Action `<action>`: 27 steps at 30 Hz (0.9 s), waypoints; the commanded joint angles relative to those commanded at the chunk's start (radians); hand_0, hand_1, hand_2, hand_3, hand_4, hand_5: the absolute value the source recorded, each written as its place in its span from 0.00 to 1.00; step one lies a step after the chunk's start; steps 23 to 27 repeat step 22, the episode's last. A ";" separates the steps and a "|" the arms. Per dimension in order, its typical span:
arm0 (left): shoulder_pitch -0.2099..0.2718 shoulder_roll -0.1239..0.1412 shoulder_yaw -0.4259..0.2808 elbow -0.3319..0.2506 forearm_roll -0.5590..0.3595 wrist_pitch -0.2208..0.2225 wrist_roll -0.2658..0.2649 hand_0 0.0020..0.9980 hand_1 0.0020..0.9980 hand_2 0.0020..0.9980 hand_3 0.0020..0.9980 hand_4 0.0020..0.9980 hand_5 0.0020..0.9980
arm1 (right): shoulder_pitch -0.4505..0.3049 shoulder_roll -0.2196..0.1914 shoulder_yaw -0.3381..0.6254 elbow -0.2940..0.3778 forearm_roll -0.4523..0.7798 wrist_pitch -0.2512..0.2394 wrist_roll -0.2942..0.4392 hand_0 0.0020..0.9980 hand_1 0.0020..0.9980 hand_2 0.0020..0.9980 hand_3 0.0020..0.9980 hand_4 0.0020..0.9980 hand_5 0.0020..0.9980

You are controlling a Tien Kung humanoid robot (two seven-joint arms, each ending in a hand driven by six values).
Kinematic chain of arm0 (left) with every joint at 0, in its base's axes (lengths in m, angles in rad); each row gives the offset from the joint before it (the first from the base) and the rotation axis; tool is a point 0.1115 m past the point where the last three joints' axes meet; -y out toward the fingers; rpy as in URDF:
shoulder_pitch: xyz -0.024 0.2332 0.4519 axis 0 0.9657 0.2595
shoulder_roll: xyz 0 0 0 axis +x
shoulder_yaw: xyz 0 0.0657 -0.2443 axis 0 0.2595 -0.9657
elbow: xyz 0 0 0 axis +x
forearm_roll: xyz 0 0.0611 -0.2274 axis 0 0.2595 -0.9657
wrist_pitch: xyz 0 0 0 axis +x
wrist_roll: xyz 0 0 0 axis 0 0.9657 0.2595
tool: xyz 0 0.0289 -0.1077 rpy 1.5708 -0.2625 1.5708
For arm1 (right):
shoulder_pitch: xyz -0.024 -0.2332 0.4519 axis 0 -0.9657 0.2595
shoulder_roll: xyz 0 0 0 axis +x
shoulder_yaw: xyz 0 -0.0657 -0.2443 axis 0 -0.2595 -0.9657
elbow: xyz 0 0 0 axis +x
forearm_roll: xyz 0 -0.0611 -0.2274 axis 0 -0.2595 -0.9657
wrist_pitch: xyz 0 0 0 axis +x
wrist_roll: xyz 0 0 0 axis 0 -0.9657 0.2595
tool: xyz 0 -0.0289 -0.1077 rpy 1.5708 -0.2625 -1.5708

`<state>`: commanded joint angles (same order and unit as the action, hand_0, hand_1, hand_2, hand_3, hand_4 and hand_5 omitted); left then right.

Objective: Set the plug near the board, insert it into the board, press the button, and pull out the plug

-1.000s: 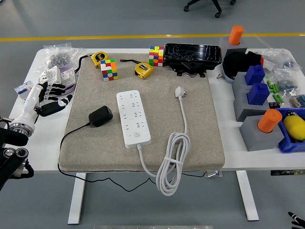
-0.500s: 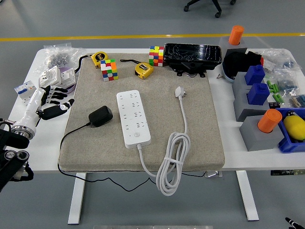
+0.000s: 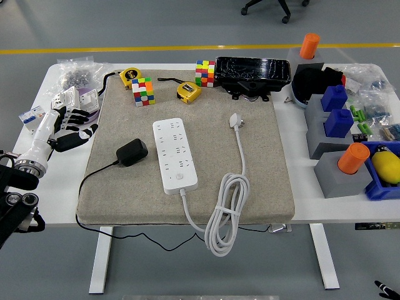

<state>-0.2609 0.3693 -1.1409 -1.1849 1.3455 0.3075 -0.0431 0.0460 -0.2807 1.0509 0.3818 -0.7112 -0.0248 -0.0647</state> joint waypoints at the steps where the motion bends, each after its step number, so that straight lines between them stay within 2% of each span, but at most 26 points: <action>1: 0.003 -0.004 -0.005 -0.002 0.002 -0.001 0.001 0.55 0.64 0.58 0.57 0.78 0.22 | 0.000 0.003 0.002 -0.002 -0.001 0.001 0.000 0.66 0.67 0.66 0.55 0.91 0.50; 12: 0.009 -0.013 -0.039 -0.010 0.015 -0.003 0.006 0.55 0.64 0.58 0.57 0.78 0.22 | 0.013 0.012 0.011 0.002 -0.004 0.000 0.000 0.66 0.67 0.66 0.55 0.91 0.50; 27: 0.003 -0.024 -0.045 -0.018 0.016 0.001 0.005 0.55 0.64 0.59 0.57 0.78 0.22 | 0.011 0.014 0.033 -0.001 -0.009 0.000 -0.002 0.66 0.67 0.66 0.55 0.91 0.51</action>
